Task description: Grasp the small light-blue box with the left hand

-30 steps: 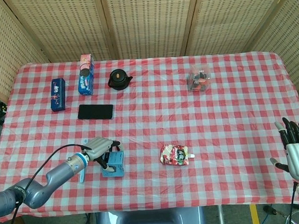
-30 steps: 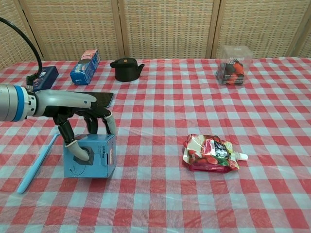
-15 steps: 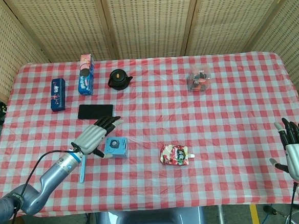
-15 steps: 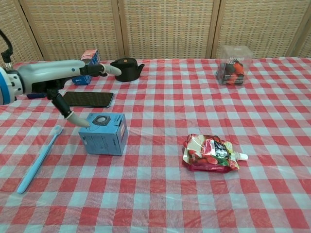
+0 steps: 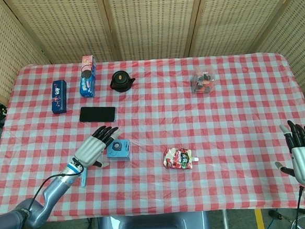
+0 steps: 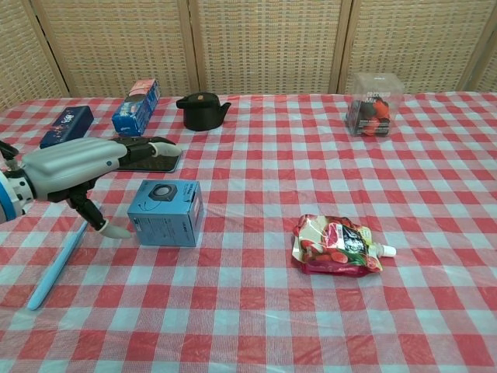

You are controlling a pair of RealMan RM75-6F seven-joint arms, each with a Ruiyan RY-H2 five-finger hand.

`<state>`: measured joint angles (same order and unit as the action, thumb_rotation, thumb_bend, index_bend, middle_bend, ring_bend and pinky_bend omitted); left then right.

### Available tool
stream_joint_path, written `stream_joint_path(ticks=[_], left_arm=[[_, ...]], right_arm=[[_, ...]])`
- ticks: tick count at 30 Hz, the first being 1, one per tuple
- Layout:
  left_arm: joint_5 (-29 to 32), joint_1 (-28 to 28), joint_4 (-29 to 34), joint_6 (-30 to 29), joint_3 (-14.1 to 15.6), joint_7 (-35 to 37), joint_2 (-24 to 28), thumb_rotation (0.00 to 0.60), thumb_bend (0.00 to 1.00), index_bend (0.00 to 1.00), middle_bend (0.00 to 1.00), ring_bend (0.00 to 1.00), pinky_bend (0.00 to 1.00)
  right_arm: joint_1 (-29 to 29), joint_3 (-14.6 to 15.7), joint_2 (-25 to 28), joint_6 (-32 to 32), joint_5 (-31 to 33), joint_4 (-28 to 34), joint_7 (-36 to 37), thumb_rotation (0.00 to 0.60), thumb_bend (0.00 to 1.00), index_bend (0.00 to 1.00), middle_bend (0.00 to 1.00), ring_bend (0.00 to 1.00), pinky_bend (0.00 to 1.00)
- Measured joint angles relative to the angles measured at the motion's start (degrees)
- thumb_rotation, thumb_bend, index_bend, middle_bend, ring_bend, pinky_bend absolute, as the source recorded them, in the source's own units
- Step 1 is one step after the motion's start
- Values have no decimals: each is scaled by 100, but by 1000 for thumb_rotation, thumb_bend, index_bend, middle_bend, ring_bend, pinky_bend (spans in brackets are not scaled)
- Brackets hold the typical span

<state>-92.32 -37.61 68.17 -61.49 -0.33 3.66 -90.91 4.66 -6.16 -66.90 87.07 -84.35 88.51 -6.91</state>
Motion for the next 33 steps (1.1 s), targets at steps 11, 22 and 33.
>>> stream_joint_path(ticks=[11, 22, 33], left_arm=[[-140, 35, -1162, -508, -81, 309, -993, 600, 16, 570, 420, 425, 510], [-122, -13, -169, -670, -160, 637, -281, 600, 37, 589, 439, 441, 509], [406, -894, 2221, 1967, -43, 2088, 1952, 600, 90, 581, 439, 441, 485]], right_arm=[[13, -13, -12, -47, 58, -44, 21, 600, 0, 78, 0, 0, 0], [15, 3, -22, -35, 29, -30, -9, 600, 0, 78, 0, 0, 0], [16, -5, 23, -52, 48, 41, 33, 600, 0, 78, 0, 0, 0]])
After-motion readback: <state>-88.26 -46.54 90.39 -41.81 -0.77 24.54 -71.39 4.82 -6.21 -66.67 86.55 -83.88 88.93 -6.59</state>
